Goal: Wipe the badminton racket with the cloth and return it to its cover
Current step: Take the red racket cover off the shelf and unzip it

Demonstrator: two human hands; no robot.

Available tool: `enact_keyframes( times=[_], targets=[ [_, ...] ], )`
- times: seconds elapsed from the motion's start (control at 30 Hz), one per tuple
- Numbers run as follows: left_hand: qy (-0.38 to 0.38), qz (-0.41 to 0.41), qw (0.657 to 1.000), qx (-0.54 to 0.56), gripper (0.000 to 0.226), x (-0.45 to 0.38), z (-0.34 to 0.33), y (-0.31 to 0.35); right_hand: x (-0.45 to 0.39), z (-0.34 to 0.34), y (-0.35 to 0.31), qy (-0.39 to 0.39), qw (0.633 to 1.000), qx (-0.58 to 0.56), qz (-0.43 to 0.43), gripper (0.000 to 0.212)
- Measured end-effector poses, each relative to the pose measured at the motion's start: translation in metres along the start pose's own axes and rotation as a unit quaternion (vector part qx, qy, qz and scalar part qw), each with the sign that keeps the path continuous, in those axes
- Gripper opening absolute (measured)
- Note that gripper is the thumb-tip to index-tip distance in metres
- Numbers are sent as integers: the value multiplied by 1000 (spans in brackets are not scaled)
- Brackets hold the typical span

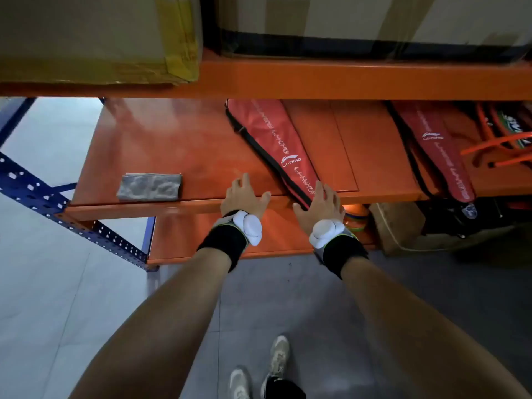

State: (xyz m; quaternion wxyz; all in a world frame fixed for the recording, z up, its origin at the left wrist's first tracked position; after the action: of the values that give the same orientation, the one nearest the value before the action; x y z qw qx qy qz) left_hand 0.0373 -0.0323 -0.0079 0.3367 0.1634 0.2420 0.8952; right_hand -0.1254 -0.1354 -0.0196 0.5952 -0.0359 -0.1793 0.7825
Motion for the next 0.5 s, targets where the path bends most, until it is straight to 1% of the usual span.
enact_keyframes(
  times=[0.13,0.23,0.33,0.4,0.5],
  targets=[
    [-55,49,997,-35,70,-21,-27,5,-29,-10,13,-43,999,7,-2,88],
    [-67,74,994,-38,63,-36,-45,10,-51,-15,22,-74,997,8,-6,83],
    [-80,104,991,-14,50,-54,-63,14,-76,-18,30,-104,994,-16,-25,71],
    [-111,127,986,-2,45,-60,-77,15,-89,-22,38,-114,992,-30,-41,63],
    [-151,127,980,24,35,-65,-98,23,-104,-30,46,-148,986,-47,-65,54]
  ],
)
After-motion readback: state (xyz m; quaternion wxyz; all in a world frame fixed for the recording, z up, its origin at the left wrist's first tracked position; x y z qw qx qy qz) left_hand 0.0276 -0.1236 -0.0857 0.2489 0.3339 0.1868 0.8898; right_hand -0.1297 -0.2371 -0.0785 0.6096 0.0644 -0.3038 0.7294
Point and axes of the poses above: each hand's wrist, its own x-axis away from the middle knuckle, its own z-axis out of the back of the hand, y = z × x, the point moved 5 cm from there along -x, towards the middle knuckle, and after that the axes turned 3 degrees about -z, right-handed, at the moved point
